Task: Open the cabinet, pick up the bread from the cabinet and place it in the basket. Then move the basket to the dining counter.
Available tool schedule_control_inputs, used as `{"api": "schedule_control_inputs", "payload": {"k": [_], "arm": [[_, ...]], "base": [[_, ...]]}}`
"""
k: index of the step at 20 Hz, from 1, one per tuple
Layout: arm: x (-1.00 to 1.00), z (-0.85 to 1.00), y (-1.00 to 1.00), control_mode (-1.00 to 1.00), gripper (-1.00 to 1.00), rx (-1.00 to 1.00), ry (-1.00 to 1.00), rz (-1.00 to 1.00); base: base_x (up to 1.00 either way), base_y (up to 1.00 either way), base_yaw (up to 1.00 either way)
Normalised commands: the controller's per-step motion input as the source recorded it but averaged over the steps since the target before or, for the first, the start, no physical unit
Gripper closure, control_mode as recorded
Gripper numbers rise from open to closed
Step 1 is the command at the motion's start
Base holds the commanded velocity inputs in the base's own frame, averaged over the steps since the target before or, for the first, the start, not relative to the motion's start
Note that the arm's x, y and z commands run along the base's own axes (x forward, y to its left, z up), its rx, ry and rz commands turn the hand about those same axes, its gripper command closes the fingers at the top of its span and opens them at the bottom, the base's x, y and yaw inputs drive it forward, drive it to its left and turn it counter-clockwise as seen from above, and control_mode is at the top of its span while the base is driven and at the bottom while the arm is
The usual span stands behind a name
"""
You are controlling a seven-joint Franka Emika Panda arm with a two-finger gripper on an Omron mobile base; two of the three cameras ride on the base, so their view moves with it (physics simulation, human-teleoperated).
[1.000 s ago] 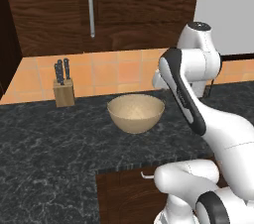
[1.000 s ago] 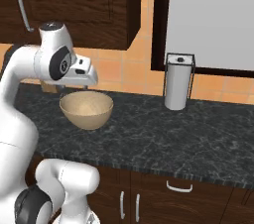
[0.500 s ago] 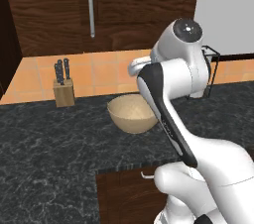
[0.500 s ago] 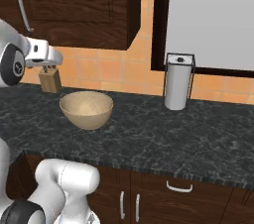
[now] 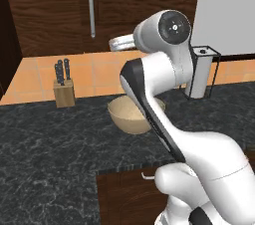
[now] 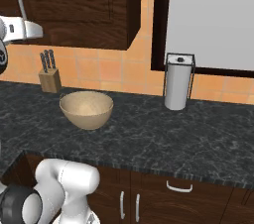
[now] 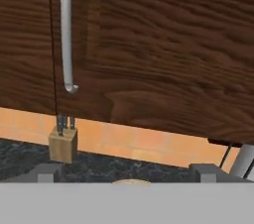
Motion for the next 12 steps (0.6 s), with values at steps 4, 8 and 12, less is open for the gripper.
{"api": "schedule_control_inputs", "payload": {"k": [4,8,12], "arm": [[0.35,0.30,0.39,-1.00,-1.00,0.02,-0.05,0.03],[0.47,0.33,0.45,-1.00,-1.00,0.00,0.17,0.00],[0.54,0.18,0.34,-1.00,-1.00,-0.01,0.13,0.00]], "base": [[0.00,0.00,0.00],[0.00,0.00,0.00],[0.00,0.00,0.00]]}}
